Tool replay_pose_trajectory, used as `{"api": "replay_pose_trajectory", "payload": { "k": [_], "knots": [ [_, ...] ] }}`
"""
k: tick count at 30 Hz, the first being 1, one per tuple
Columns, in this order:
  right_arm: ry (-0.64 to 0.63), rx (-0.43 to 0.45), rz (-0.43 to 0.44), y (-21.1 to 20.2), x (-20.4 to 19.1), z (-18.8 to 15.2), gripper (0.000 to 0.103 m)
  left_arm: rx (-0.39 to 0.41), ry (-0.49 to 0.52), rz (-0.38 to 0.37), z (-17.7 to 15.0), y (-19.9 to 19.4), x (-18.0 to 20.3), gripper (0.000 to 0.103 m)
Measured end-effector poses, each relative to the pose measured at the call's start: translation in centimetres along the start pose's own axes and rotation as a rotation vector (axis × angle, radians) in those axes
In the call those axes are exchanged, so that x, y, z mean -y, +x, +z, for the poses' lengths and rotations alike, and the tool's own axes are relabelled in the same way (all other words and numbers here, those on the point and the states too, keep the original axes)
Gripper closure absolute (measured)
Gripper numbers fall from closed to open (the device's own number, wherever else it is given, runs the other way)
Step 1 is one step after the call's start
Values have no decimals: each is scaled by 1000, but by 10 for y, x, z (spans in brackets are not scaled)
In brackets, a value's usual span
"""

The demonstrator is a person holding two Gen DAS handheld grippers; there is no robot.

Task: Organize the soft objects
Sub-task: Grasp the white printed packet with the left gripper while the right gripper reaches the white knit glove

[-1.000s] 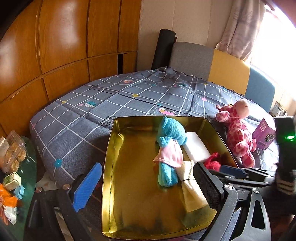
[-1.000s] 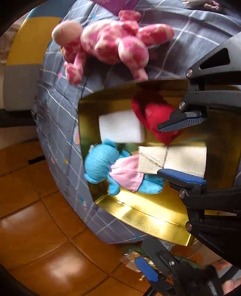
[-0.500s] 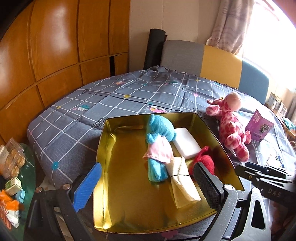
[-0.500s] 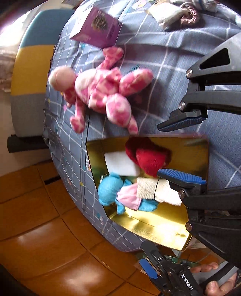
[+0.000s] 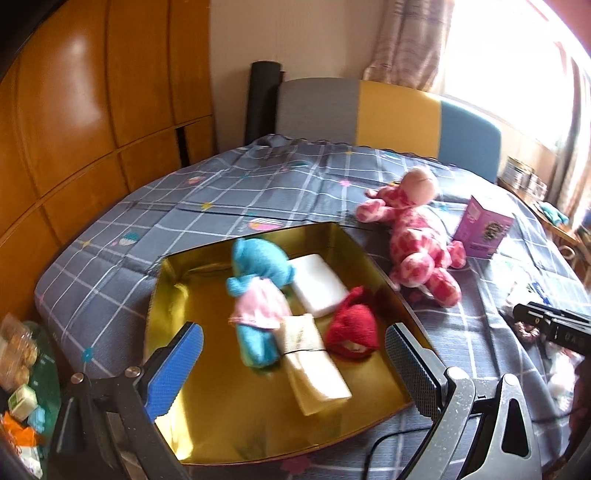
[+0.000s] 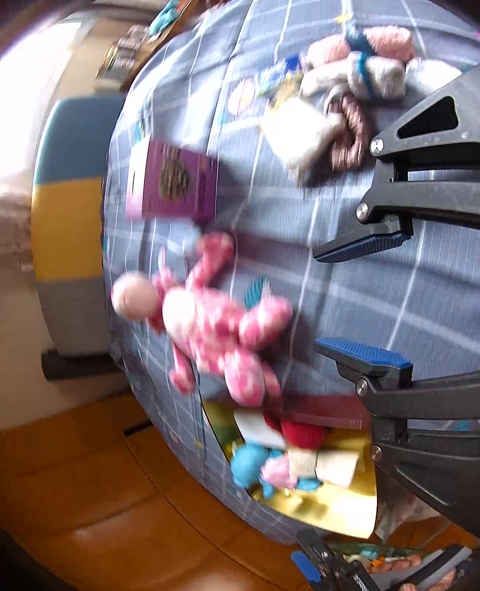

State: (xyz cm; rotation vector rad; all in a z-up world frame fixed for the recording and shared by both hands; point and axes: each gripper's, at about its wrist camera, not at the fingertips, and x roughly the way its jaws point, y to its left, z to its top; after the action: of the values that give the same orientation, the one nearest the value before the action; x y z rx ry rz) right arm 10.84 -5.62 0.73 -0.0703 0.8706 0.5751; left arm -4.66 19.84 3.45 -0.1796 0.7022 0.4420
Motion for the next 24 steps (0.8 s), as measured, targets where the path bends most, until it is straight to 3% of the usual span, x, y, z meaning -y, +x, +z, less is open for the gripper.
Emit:
{"api": "replay_pose_trajectory", "payload": {
  "k": [9, 16, 20, 24],
  "knots": [
    [158, 43, -194, -35, 101, -6, 61, -26, 127, -104, 12, 8, 55, 3],
    [361, 89, -353, -53, 189, -16, 61, -88, 202, -254, 20, 21, 111, 4],
    [586, 103, -319, -59, 233, -34, 61, -137, 278, -333, 21, 33, 154, 7],
    [646, 130, -282, -66, 244, -38, 61, -175, 351, -400, 18, 47, 199, 8]
  ]
}}
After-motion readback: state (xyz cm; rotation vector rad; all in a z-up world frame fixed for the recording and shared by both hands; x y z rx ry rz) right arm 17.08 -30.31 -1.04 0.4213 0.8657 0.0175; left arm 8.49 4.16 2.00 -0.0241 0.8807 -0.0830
